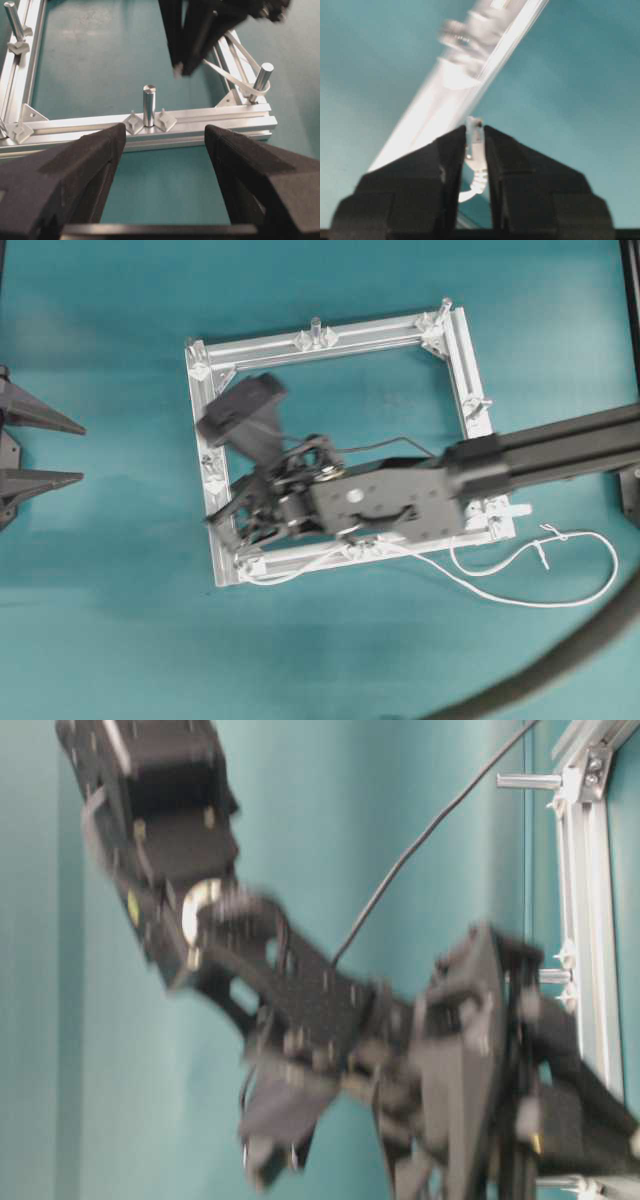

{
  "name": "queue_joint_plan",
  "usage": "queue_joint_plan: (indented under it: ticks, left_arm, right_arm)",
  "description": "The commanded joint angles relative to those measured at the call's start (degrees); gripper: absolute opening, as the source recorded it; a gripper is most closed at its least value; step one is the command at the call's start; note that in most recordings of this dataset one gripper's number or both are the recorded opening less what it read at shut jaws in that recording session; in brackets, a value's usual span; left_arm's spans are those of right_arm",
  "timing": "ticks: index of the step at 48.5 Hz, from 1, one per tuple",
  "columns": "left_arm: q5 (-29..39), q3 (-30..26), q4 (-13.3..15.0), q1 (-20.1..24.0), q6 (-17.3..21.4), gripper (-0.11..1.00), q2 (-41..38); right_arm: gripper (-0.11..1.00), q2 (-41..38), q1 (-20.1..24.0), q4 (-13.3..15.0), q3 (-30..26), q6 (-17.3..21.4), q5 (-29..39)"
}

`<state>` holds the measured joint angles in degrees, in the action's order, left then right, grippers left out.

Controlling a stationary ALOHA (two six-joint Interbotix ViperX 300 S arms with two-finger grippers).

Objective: Move the cable alternately left and right between 8 pins so it hooks onto each one.

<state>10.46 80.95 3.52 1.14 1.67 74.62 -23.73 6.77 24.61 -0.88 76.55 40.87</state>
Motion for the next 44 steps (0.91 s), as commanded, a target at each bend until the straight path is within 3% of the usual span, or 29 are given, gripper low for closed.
queue_joint_plan:
  ticks: [1, 7, 11, 14, 24, 32, 39, 44]
  left_arm:
    - [-0.53, -0.7, 0.0, -0.09, -0.44, 0.75, -0.35]
    - [-0.53, -0.7, 0.0, -0.09, -0.35, 0.75, -0.35]
    - [-0.53, -0.7, 0.09, -0.09, -0.44, 0.75, -0.35]
    - [-0.53, -0.7, 0.09, -0.09, -0.44, 0.75, -0.35]
    - [-0.53, -0.7, 0.0, -0.09, -0.35, 0.75, -0.35]
    - [-0.53, -0.7, 0.0, -0.09, -0.44, 0.75, -0.35]
    - [-0.53, -0.7, 0.0, -0.09, -0.35, 0.75, -0.35]
    - [-0.53, -0.7, 0.09, -0.09, -0.44, 0.75, -0.35]
  right_arm:
    - [0.13, 4.66, -1.41, 0.79, 3.25, 0.44, -1.14]
    - [0.13, 5.54, -3.52, 0.62, 4.83, -3.78, -1.58]
    - [0.13, 5.01, -5.36, -0.35, 3.43, -9.84, -1.67]
    - [0.13, 4.04, -7.21, -2.72, 1.14, -15.21, -1.32]
    - [0.13, -2.64, -13.62, -14.24, -11.6, -34.1, 2.99]
    - [0.13, -9.05, -14.5, -18.19, -23.64, -46.76, 11.69]
    - [0.13, -14.24, -14.59, -19.95, -32.61, -53.09, 15.38]
    - [0.13, -17.49, -15.12, -23.03, -38.06, -56.51, 16.0]
